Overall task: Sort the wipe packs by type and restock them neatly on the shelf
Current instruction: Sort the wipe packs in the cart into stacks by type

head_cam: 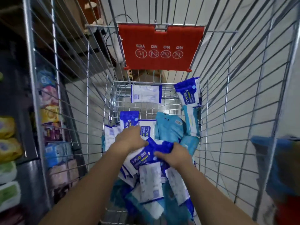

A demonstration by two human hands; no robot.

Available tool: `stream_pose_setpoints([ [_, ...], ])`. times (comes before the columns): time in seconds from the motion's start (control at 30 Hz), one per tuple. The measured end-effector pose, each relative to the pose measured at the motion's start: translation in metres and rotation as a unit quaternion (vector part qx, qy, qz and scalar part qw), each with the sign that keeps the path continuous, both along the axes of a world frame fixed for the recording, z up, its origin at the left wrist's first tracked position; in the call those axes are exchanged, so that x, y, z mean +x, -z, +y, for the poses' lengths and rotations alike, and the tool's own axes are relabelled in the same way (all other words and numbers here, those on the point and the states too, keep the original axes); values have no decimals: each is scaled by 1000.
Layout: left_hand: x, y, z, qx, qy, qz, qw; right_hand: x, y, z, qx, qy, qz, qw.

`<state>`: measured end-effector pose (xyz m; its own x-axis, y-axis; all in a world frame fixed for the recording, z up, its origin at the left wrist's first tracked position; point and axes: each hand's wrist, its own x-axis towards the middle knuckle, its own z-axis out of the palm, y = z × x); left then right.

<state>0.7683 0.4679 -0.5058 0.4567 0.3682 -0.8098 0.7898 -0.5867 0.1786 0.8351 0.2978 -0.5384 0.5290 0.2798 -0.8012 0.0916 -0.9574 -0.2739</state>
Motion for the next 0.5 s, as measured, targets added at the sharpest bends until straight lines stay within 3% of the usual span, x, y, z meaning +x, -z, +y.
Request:
stream_pose_setpoints([
  [0.1, 7, 2, 9, 49, 61, 5, 997, 5, -5, 10, -15, -26, -125, 992],
  [0.23, 16, 13, 21, 131, 136, -50, 981, 26, 3, 19, 58, -36, -188, 980],
  [0.33, 22, 25, 26, 107, 126, -86, 983, 42, 16, 30, 130, -72, -178, 973],
  [0.43, 27, 43, 30, 113, 133, -104, 979, 56, 23, 41, 67, -188, -151, 968],
  [0.5, 27, 55, 32, 90, 147, -59, 983, 59, 29, 43, 17, -263, -108, 959],
])
